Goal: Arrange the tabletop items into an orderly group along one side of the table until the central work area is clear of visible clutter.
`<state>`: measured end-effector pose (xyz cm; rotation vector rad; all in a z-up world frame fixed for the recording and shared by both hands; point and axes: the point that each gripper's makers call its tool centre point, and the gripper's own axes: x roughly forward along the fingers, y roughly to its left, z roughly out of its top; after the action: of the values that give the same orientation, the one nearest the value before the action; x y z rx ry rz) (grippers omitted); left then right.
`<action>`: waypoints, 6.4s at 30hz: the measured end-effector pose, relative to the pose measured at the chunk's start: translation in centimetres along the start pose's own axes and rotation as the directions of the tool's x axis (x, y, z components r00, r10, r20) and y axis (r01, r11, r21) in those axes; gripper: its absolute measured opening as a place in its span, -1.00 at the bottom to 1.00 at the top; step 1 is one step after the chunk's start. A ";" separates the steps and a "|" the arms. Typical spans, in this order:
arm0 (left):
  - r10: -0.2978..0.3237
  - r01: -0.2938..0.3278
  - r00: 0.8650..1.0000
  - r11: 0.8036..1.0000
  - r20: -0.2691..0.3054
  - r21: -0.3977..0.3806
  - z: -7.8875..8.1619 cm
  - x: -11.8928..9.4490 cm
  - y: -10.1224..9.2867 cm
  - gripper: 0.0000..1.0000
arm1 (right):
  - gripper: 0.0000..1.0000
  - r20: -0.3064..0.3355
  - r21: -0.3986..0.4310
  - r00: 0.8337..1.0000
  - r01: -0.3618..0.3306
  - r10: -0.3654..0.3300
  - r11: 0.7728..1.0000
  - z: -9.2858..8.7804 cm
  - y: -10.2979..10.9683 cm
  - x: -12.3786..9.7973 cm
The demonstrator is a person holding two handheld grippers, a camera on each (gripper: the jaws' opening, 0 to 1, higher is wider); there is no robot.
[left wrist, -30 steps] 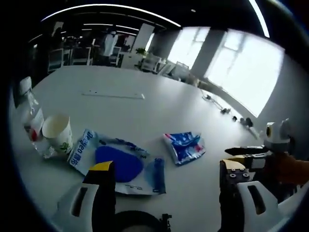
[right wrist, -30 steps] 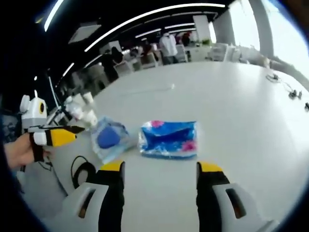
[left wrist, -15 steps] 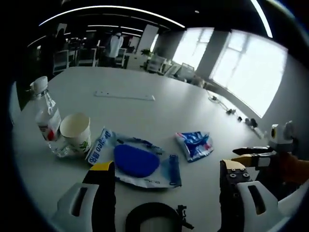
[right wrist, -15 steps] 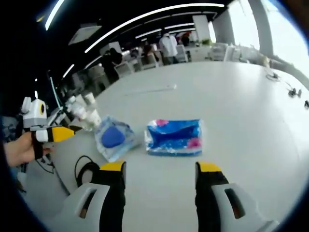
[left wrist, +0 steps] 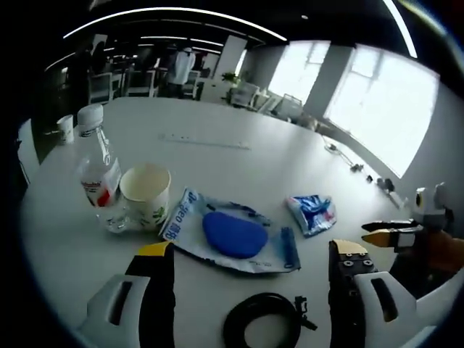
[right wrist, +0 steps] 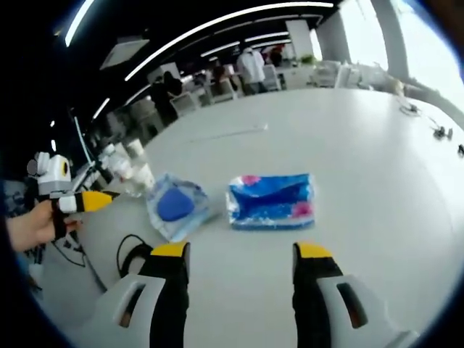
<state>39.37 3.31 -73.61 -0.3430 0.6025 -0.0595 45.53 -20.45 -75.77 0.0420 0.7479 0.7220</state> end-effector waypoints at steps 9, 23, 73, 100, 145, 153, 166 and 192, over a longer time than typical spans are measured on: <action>0.011 -0.011 1.000 1.000 -0.004 -0.008 0.4 0.2 1.7 0.65 | 0.05 -0.023 0.002 1.000 0.004 -0.004 1.000 -0.3 0.4 0.6; 0.010 -0.010 1.000 1.000 -0.025 -0.008 0.4 1.5 3.3 0.63 | 0.00 -0.071 0.007 0.997 -0.009 0.010 1.000 -1.2 1.1 1.6; 0.012 -0.012 0.991 1.000 -0.135 -0.001 -1.0 6.2 7.2 0.44 | -0.07 -0.199 -0.017 0.969 -0.152 0.146 0.988 -4.8 8.1 5.7; 0.049 -0.056 0.990 0.997 -0.134 -0.053 -2.0 7.2 8.7 -0.04 | -0.41 -0.193 0.090 0.958 -0.196 0.210 0.976 -4.8 10.1 8.9; 0.050 -0.049 0.998 0.999 -0.030 0.014 -0.5 3.8 8.4 -1.00 | -1.00 -0.104 -0.240 0.992 -0.097 0.073 0.966 1.2 7.1 10.9; 0.051 -0.051 0.998 0.999 -0.047 -0.003 -0.9 4.4 8.2 -1.00 | -1.00 -0.128 -0.318 0.990 -0.096 0.057 0.943 1.8 6.1 12.2; 0.067 -0.066 0.993 0.998 -0.092 0.016 -2.2 5.0 8.7 -1.00 | -1.00 -0.192 -0.362 0.979 -0.133 0.065 0.923 0.4 5.8 13.3; 0.093 -0.096 0.985 0.995 -0.142 -0.013 -3.7 5.6 9.5 -1.00 | -1.00 -0.236 -0.343 0.970 -0.139 0.058 0.929 -0.5 5.5 13.9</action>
<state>41.43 10.26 -82.66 -0.3311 0.7597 0.0137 49.02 -7.83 -82.99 -0.3404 0.8211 0.9621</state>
